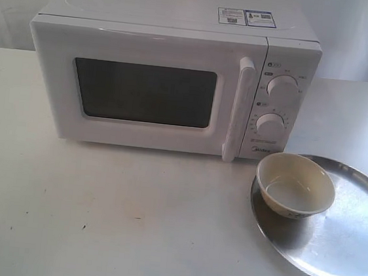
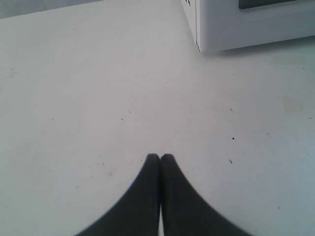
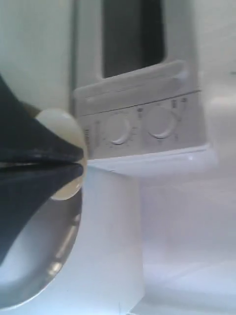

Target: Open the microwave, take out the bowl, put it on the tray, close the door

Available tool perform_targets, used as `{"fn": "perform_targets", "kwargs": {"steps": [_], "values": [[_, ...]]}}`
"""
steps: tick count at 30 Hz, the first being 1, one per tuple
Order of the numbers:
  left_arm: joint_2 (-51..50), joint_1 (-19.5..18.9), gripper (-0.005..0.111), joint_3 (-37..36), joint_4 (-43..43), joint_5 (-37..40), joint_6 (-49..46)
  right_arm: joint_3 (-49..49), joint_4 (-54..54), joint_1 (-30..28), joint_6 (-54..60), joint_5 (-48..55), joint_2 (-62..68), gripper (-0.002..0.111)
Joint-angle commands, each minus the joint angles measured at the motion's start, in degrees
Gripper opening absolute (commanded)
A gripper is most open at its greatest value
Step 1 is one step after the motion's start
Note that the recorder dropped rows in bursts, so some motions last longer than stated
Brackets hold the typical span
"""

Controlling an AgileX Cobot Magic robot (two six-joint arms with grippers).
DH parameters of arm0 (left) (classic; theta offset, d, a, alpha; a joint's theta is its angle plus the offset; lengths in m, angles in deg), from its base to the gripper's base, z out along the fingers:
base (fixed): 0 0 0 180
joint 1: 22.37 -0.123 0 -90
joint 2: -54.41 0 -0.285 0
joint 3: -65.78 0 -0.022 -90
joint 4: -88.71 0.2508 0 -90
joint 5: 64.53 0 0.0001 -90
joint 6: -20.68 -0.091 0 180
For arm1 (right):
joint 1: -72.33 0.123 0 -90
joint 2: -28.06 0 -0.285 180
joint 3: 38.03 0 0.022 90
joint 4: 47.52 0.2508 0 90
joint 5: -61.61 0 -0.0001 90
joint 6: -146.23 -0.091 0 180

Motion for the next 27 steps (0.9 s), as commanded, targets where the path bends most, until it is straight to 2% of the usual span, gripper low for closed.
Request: {"fn": "perform_targets", "kwargs": {"steps": [1, 4, 6, 10, 15, 27], "values": [[0.12, 0.24, 0.0, 0.14, -0.32, 0.1, 0.2, -0.26, -9.93, -2.27, 0.67, 11.91, -0.38, 0.0], [0.12, 0.24, 0.0, 0.14, -0.32, 0.1, 0.2, -0.26, -19.36, -4.74, -14.8, 11.55, -0.38, 0.0], [0.12, 0.24, 0.0, 0.14, -0.32, 0.1, 0.2, -0.26, -21.3, -5.86, -18.08, 11.55, -0.38, 0.0], [0.12, 0.24, 0.0, 0.14, -0.32, 0.1, 0.2, -0.26, -21.3, -6.51, -17.09, 11.55, -0.38, 0.0], [0.12, 0.24, 0.0, 0.14, -0.32, 0.1, 0.2, -0.26, -21.3, -6.51, -8.72, 11.55, -0.38, 0.0], [0.12, 0.24, 0.0, 0.14, -0.32, 0.1, 0.2, -0.26, -21.3, -7.82, -11.15, 11.55, -0.38, 0.0]]}}
